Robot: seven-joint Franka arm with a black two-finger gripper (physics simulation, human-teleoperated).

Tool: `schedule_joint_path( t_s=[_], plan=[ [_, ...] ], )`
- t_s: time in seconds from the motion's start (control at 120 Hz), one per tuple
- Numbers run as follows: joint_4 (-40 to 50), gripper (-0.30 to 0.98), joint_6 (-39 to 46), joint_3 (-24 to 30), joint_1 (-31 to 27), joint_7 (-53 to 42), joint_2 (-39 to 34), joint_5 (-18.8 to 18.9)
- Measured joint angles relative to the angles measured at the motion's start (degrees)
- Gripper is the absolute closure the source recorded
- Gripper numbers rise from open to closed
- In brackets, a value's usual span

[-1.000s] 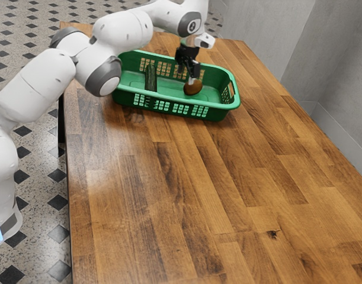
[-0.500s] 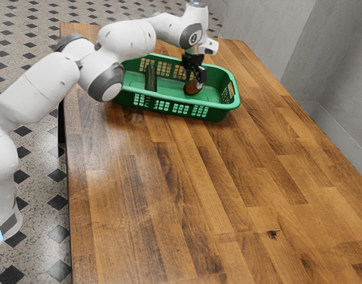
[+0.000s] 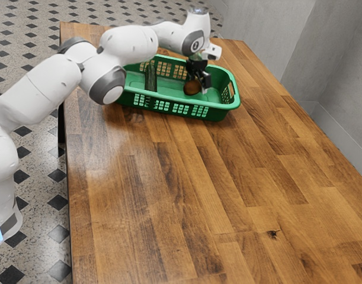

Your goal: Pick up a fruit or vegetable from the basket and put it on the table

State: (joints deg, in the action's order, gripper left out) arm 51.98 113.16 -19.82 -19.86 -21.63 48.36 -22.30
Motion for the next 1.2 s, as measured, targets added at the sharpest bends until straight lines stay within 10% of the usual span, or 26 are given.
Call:
schedule_joint_path(
  t_s=[1.2],
  plan=[
    [-0.14, 0.40, -0.01, -0.12, -0.35, 0.31, -0.91, 0.21]
  ],
)
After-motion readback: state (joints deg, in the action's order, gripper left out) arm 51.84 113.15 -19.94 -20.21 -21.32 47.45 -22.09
